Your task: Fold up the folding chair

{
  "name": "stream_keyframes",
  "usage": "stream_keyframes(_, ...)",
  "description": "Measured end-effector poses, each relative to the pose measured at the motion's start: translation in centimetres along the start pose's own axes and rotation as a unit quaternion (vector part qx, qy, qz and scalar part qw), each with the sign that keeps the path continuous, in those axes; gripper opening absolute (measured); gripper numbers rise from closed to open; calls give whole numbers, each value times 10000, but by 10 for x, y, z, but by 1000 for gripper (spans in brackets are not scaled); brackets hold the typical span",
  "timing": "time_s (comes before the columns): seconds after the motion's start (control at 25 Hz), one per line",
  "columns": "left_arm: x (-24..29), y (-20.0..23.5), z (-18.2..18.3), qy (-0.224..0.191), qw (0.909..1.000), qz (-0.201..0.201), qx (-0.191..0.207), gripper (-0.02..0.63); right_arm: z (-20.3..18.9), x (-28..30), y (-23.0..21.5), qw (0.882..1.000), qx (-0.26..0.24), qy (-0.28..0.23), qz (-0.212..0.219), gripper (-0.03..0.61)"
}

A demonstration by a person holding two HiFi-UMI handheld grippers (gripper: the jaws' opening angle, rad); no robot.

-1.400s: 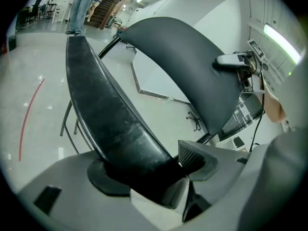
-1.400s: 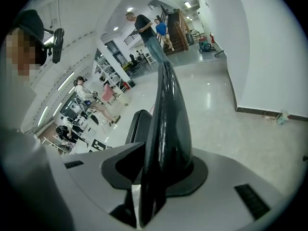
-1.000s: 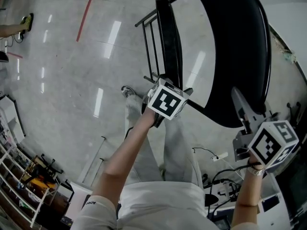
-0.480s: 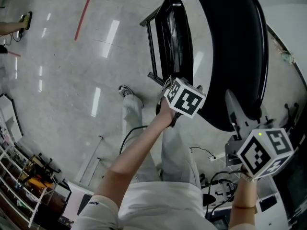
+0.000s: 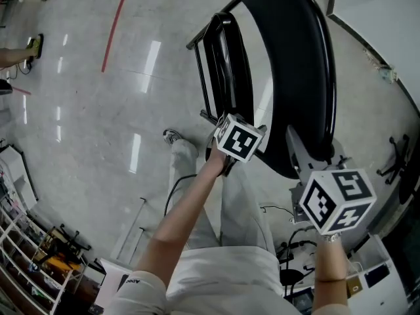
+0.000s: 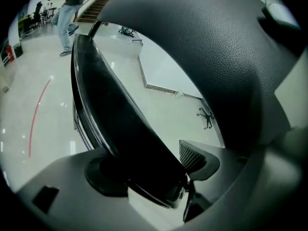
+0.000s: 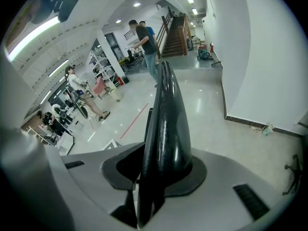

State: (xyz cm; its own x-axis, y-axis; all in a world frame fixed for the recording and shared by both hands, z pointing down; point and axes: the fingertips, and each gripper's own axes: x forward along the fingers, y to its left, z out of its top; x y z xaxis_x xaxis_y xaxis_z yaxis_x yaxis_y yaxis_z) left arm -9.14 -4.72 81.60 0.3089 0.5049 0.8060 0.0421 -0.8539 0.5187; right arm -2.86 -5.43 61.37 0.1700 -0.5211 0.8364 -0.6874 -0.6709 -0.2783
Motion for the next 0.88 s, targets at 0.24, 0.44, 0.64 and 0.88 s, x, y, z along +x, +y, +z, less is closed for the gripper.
stream_keyframes(0.24, -36, 2, -10, 244, 9974, 19, 678, 320, -12, 3, 1, 9996, 223, 82, -167, 115)
stream_keyframes(0.44, -81, 16, 1, -91, 9922, 98, 1241, 319, -15, 5, -4, 9989, 301, 111, -342, 91)
stream_keyframes(0.64, -144, 6, 55, -900, 9781, -99, 1875, 318, -13, 5, 3, 9987, 278, 120, -404, 84)
stream_keyframes(0.88, -224, -9, 111, -1351, 9366, -345, 3216, 316, -7, 10, 46, 9990, 211, 62, -382, 81)
